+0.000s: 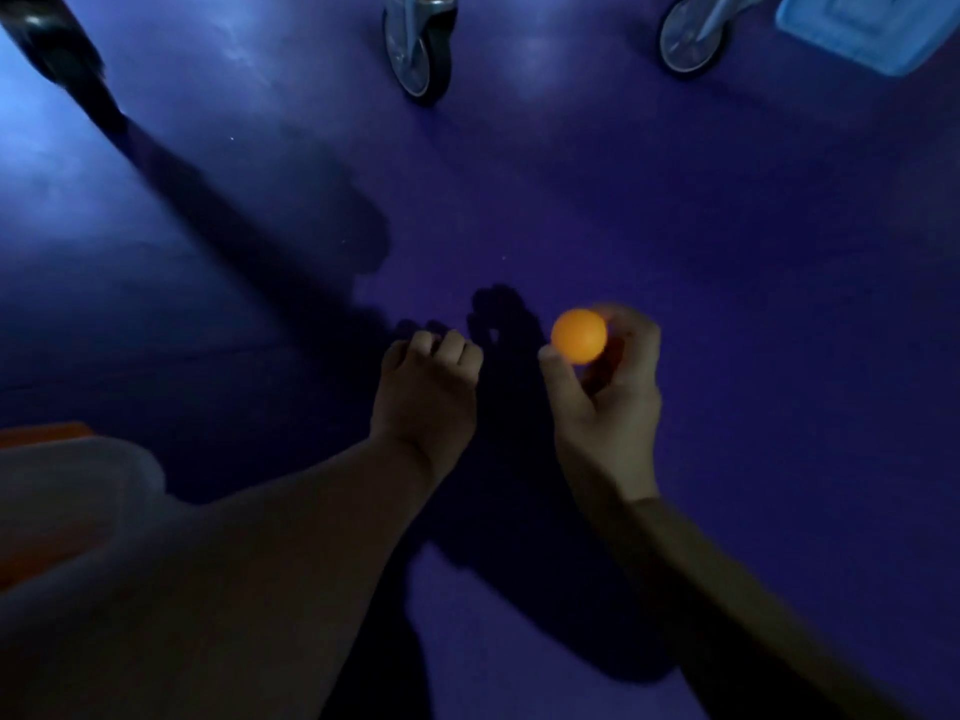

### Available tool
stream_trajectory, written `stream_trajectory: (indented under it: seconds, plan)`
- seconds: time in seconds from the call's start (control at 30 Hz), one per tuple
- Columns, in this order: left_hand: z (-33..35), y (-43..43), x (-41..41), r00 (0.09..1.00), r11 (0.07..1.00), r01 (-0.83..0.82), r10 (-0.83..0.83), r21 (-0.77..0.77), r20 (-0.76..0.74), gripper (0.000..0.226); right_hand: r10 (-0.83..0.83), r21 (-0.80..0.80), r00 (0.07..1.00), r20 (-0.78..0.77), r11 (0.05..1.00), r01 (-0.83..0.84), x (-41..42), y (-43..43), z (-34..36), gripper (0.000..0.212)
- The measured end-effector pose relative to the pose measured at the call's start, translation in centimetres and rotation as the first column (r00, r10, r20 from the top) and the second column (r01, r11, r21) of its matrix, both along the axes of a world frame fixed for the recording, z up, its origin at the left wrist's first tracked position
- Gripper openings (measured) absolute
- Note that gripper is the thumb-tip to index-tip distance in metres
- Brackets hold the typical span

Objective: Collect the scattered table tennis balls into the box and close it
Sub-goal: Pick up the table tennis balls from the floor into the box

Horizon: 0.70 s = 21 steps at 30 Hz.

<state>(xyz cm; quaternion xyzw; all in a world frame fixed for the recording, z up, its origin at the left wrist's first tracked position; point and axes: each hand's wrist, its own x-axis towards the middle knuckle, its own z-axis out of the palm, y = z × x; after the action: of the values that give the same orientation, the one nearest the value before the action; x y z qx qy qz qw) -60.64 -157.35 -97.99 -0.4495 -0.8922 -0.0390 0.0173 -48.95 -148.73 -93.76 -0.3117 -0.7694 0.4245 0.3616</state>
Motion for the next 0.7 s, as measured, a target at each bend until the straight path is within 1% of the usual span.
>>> stream_trajectory:
  seconds: [0.03,0.07,0.1,0.17,0.2,0.23,0.27,0.3,0.37,0.43,0.47,0.53,0.6,0.67,0.7]
  plan:
    - [0.5,-0.1,0.2,1.000,1.000,0.012,-0.012,-0.006,-0.013,0.019,-0.004,-0.075,1.000,-0.016,0.997,0.003,1.3,-1.4,0.6,0.031]
    - [1.2,-0.3,0.3,0.999,1.000,0.013,-0.012,-0.024,0.042,0.023,-0.004,-0.149,0.999,-0.041,0.989,-0.002,2.4,-2.7,1.1,0.030]
    - [1.7,-0.5,0.2,0.992,0.999,0.007,-0.003,-0.032,0.126,0.030,-0.015,-0.230,0.998,-0.065,0.973,-0.001,3.3,-4.0,1.6,0.030]
    - [2.8,-1.0,-0.5,0.940,0.987,0.032,0.024,-0.156,0.340,0.042,-0.037,-0.356,0.995,-0.097,0.934,-0.001,4.6,-6.5,2.4,0.026]
    - [3.9,-1.3,-0.7,0.919,0.969,0.065,0.034,-0.237,0.392,0.046,-0.029,-0.381,0.993,-0.112,0.924,-0.016,5.0,-7.8,2.6,0.025]
    - [5.3,-1.8,-0.7,0.909,0.959,0.086,0.034,-0.268,0.416,0.048,-0.009,-0.367,0.992,-0.124,0.929,-0.038,5.1,-9.1,2.9,0.024]
    - [6.9,-2.5,-0.4,0.906,0.963,0.090,0.026,-0.252,0.422,0.048,0.022,-0.317,0.991,-0.129,0.946,-0.063,5.1,-10.4,3.2,0.023]
    - [8.7,-3.5,0.0,0.912,0.980,0.065,0.017,-0.186,0.410,0.045,0.063,-0.262,0.989,-0.131,0.960,-0.096,5.1,-11.8,3.7,0.023]
    - [12.1,-6.9,0.8,0.955,0.999,0.019,-0.032,0.046,0.296,0.035,0.158,-0.217,0.976,-0.150,0.958,-0.188,4.7,-14.5,4.9,0.019]
    - [14.7,-11.2,0.9,0.987,0.970,0.031,-0.067,0.240,0.146,0.028,0.262,-0.158,0.951,-0.165,0.945,-0.287,4.2,-17.1,6.3,0.018]
    - [15.5,-13.6,0.6,0.994,0.959,0.027,-0.056,0.281,0.096,0.027,0.324,-0.107,0.935,-0.146,0.934,-0.340,3.9,-18.3,6.9,0.023]
    - [16.5,-18.5,-0.2,0.996,0.958,-0.062,0.042,0.280,0.075,0.026,0.467,-0.028,0.882,-0.060,0.883,-0.469,3.2,-20.4,7.9,0.038]
    - [16.8,-23.1,-0.8,0.985,0.955,-0.166,0.148,0.248,0.088,0.026,0.571,0.068,0.814,0.110,0.812,-0.579,2.4,-21.8,8.5,0.051]
    - [16.8,-27.2,-1.0,0.969,0.944,-0.247,0.235,0.218,0.080,0.021,0.554,0.113,0.792,0.257,0.796,-0.594,1.8,-22.4,8.7,0.059]
    - [16.6,-28.9,-0.9,0.961,0.935,-0.276,0.267,0.223,0.068,0.020,0.526,0.116,0.794,0.304,0.807,-0.579,1.6,-22.5,8.5,0.058]
